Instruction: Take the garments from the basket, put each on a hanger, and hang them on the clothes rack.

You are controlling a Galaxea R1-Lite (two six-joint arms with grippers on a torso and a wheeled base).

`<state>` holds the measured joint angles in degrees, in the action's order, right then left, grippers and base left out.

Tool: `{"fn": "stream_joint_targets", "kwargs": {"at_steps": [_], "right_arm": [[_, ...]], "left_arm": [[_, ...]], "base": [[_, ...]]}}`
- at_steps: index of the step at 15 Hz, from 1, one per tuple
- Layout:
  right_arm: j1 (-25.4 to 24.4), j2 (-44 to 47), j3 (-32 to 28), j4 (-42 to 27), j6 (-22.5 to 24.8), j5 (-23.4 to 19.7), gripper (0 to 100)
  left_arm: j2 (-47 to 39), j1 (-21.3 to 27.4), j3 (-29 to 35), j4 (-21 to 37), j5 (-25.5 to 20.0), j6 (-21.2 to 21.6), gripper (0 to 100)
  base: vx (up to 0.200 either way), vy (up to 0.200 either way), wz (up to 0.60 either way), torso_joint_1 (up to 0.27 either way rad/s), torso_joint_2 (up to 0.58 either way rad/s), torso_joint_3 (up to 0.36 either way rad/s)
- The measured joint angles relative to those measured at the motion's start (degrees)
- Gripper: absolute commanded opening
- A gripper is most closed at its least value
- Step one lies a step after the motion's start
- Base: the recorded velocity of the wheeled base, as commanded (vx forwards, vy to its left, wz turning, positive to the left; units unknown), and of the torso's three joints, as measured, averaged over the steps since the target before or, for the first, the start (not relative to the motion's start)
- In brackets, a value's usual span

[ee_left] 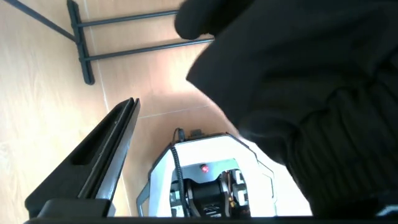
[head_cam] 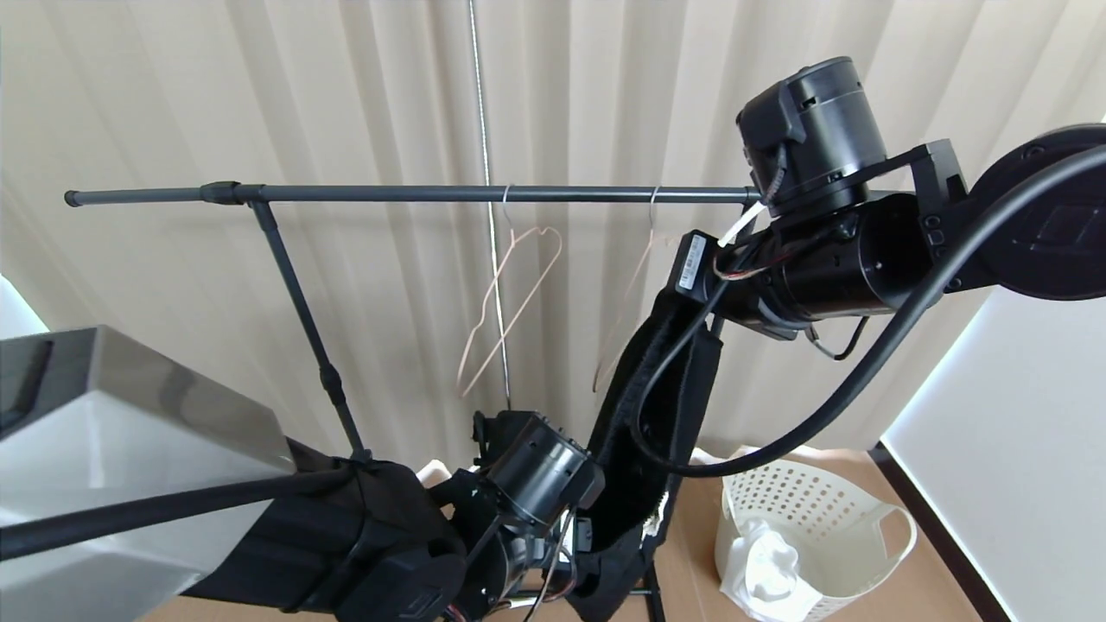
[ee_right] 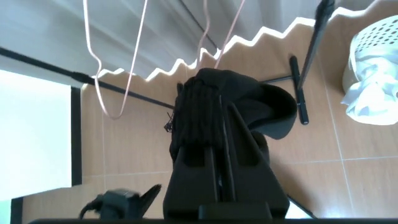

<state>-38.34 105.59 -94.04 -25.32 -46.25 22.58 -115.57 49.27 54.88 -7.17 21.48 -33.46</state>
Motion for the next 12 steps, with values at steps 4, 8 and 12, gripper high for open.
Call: {"fn": "stream_joint_targets", "kwargs": {"at_steps": [4,8,12], "right_arm": [[3.1,-1.9,2.8,0.0,0.2,0.2,0],[4.9,-4.9,11.2,0.2,11.7,0.0,0],[5.4,-8.2,20.9,4.1,35.8,-2.5,0]], "left_arm": [[4.2,1.1,-2.3,0.0,-0.2,-0.1,0],[8.9,0.7,-0.3,0.7,-0.4,1.5,0],[9.5,-3.9,7.6,3.6,-2.0,6.7,0]], "base": [[0.000,0.000,0.00,0.000,0.00,0.000],[0.000,0.000,0.00,0.000,0.00,0.000],[0.000,0.000,0.00,0.000,0.00,0.000]]}}
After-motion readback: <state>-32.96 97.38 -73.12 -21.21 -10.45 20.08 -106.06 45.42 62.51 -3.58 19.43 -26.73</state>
